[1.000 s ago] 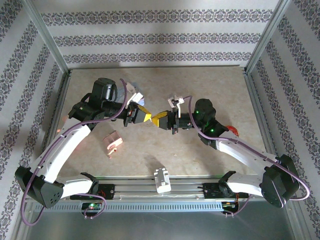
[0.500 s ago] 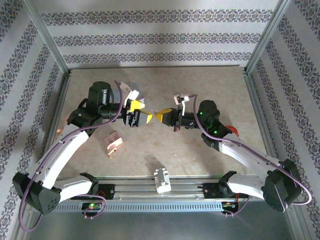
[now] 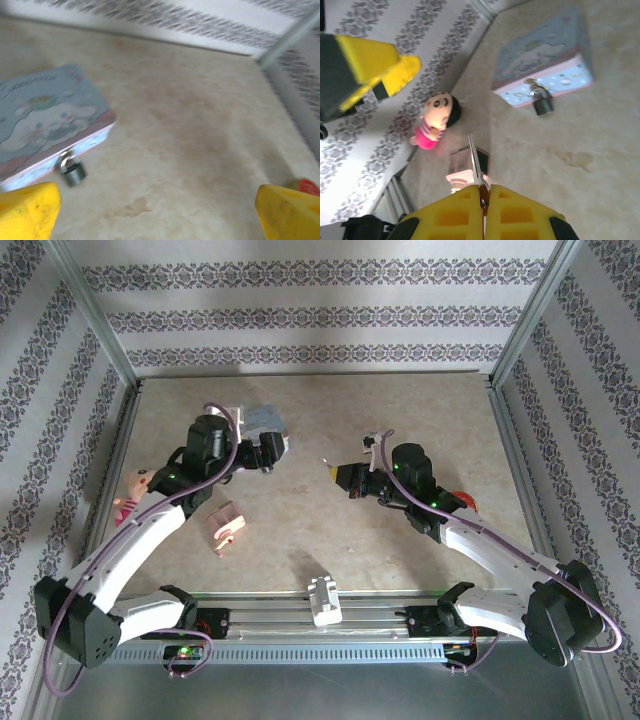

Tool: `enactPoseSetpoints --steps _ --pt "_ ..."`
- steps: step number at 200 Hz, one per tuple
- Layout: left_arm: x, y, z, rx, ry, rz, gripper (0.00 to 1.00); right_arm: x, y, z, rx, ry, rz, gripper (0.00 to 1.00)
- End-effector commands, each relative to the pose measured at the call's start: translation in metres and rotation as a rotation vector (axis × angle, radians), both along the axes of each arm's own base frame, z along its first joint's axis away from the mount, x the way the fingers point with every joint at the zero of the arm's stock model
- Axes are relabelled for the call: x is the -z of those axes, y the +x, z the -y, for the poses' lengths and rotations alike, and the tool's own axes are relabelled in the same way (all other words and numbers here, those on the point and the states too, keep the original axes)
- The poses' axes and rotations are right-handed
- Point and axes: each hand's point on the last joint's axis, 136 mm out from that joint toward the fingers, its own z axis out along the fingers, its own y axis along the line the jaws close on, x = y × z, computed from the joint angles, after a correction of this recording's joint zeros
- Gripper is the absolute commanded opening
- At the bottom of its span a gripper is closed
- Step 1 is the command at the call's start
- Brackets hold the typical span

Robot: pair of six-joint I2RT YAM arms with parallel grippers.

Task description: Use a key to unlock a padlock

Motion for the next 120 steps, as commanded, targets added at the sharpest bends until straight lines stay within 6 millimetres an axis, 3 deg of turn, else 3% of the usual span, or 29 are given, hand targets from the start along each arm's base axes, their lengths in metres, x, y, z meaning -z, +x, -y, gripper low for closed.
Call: enactPoseSetpoints --steps 1,30,74,120 --pt "0.026 0.019 -0.023 -0.249 0.020 -0.002 0.99 0.011 0.013 0.013 0.094 -0.068 -0.030 0.00" --pt "0.069 0.030 -0.031 -0.370 0.063 -0.110 0.99 0.022 0.015 0.020 0.127 -0.124 -0.058 0.00" --pt "0.125 0.044 -0.029 -0.419 0.180 -0.229 0.99 0.032 0.018 0.028 0.171 -0.170 -0.074 0.00" --pt "0.160 0.058 -0.031 -0.513 0.251 -0.264 0.99 0.031 0.019 0.031 0.187 -0.173 -0.067 0.00"
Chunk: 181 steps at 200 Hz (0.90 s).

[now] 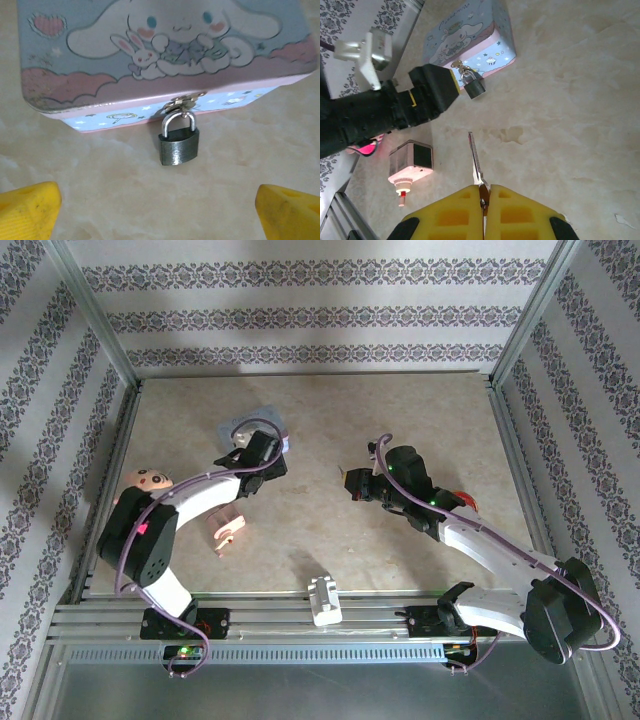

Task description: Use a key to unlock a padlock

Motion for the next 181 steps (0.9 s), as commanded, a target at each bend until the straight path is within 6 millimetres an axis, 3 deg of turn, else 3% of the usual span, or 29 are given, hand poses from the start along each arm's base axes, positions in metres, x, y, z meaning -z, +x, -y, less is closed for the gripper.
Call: enactPoseSetpoints --steps 1,43,91,116,161,181 --pt "-0.003 0.016 -0.004 -0.097 0.042 0.049 0.99 -0.012 0.008 0.004 0.025 -0.010 0.043 0.00" --pt "0.012 0.038 -0.007 -0.151 0.124 0.057 0.96 -0.015 0.006 0.003 0.018 0.007 0.050 0.00" --pt "0.023 0.062 0.012 -0.105 0.088 0.088 0.88 -0.021 0.004 0.005 0.023 0.021 0.066 0.00" --pt "0.026 0.068 0.014 -0.107 0.087 0.103 0.78 -0.022 0.004 0.005 0.022 0.025 0.065 0.00" --pt "0.038 0.070 0.010 -0.133 0.126 0.072 0.72 -0.022 0.006 0.004 0.024 0.033 0.061 0.00" --pt "0.041 0.070 0.008 -0.137 0.134 0.068 0.65 -0.021 0.006 0.004 0.027 0.033 0.062 0.00"
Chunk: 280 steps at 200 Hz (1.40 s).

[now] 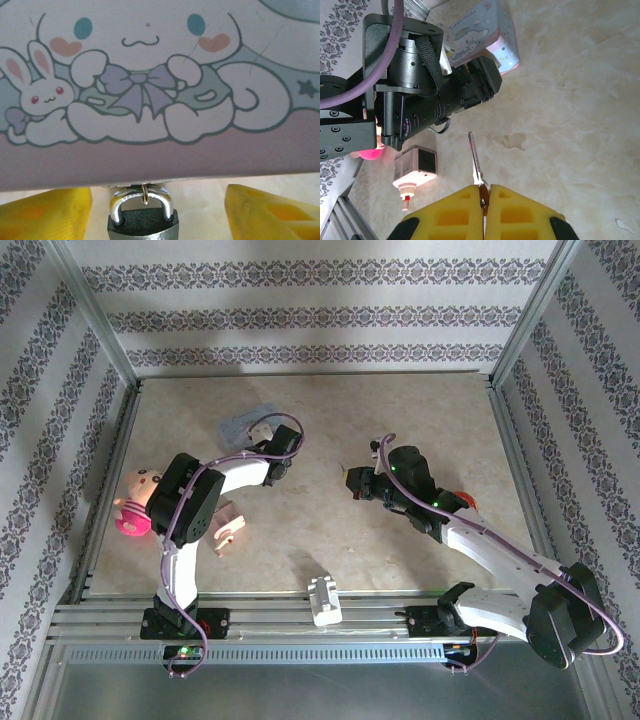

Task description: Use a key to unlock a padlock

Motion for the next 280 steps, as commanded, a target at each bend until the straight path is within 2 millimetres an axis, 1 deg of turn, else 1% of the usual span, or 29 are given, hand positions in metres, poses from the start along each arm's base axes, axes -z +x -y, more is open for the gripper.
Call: enactPoseSetpoints --steps 1,17,21,35,106,121,144,155,162,173,180,187,190,201,203,207,234,259,280 --pt "-0.003 0.007 0.002 -0.016 0.026 0.023 0.65 -0.011 0.006 0.002 0.020 0.018 0.034 0.00" --pt "-0.003 0.008 0.001 -0.020 0.032 0.026 0.63 -0.011 0.007 0.002 0.021 0.017 0.033 0.00" --pt "-0.002 0.008 0.000 -0.022 0.033 0.024 0.60 -0.011 0.007 0.002 0.022 0.018 0.034 0.00" --pt "-0.001 0.009 0.000 -0.024 0.035 0.026 0.56 -0.010 0.007 0.002 0.021 0.019 0.032 0.00" --pt "0.010 0.010 0.001 -0.015 0.031 0.001 0.55 -0.009 0.006 0.003 0.021 0.020 0.032 0.00" --pt "0.013 0.010 0.002 -0.014 0.026 -0.003 0.52 -0.009 0.006 0.004 0.024 0.019 0.033 0.00" --pt "0.014 0.011 0.000 -0.017 0.012 -0.006 0.43 -0.008 0.007 0.005 0.028 0.019 0.033 0.00" --pt "0.014 0.011 0.000 -0.015 0.009 -0.007 0.35 -0.007 0.007 0.005 0.029 0.019 0.030 0.00" --pt "0.014 0.011 0.001 -0.012 0.010 -0.009 0.27 -0.008 0.007 0.005 0.028 0.020 0.031 0.00" --pt "0.015 0.011 0.002 0.000 0.005 -0.013 0.19 -0.008 0.007 0.005 0.031 0.020 0.030 0.00" --pt "0.015 0.011 0.004 0.011 0.002 -0.016 0.15 -0.007 0.007 0.006 0.032 0.019 0.030 0.00" --pt "0.015 0.011 0.006 0.023 -0.001 -0.022 0.14 -0.006 0.007 0.006 0.033 0.018 0.029 0.00" --pt "0.015 0.011 0.006 0.028 -0.003 -0.024 0.11 -0.006 0.007 0.006 0.034 0.018 0.030 0.00" --pt "0.016 0.010 0.012 0.057 -0.016 -0.035 0.09 -0.004 0.007 0.007 0.037 0.014 0.027 0.00" --pt "0.016 0.010 0.013 0.063 -0.020 -0.036 0.07 -0.004 0.007 0.007 0.038 0.013 0.026 0.00" --pt "0.016 0.010 0.015 0.076 -0.027 -0.039 0.06 -0.003 0.008 0.008 0.043 0.012 0.025 0.00" --pt "0.017 0.004 0.037 0.179 -0.060 -0.063 0.02 0.007 0.007 0.015 0.076 -0.005 0.011 0.00" --pt "0.018 -0.010 0.062 0.279 -0.070 -0.098 0.02 0.018 0.003 0.026 0.120 -0.021 -0.001 0.00" --pt "0.018 -0.025 0.089 0.385 -0.083 -0.122 0.03 0.030 -0.001 0.037 0.164 -0.035 -0.016 0.00"
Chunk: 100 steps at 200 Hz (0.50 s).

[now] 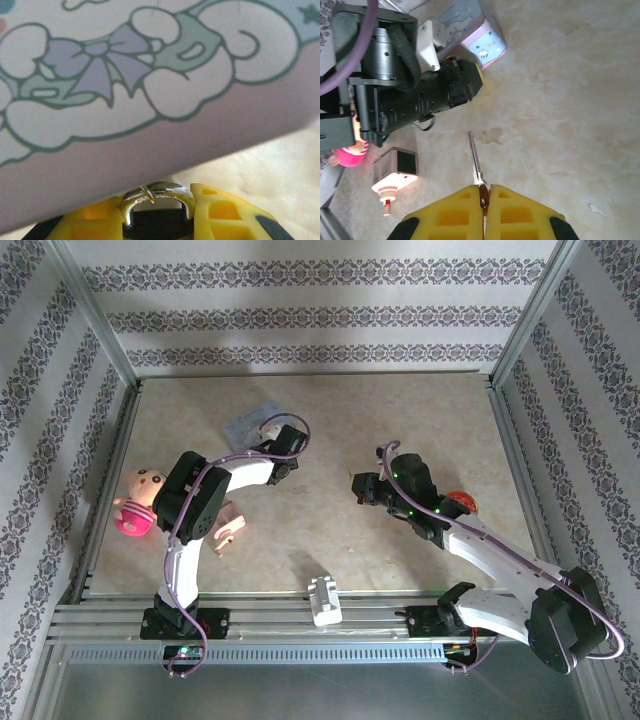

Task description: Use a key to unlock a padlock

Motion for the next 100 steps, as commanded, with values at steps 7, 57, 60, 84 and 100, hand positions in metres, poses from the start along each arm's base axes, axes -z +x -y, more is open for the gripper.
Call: enactPoseSetpoints --steps 7,57,60,84,100 --pt "0.005 -0.035 0.061 0.250 -0.045 -0.079 0.03 0.010 -0.001 0.021 0.102 -0.013 0.001 0.00" --pt "0.007 -0.080 0.111 0.437 -0.052 -0.130 0.03 0.042 -0.019 0.041 0.168 -0.018 -0.049 0.00" --pt "0.007 -0.081 0.111 0.432 -0.062 -0.131 0.03 0.044 -0.020 0.041 0.169 -0.018 -0.053 0.00" --pt "0.002 -0.089 0.111 0.361 -0.143 -0.130 0.04 0.057 -0.028 0.041 0.167 -0.030 -0.065 0.00" --pt "-0.001 -0.090 0.109 0.294 -0.194 -0.121 0.09 0.065 -0.031 0.041 0.165 -0.034 -0.066 0.00"
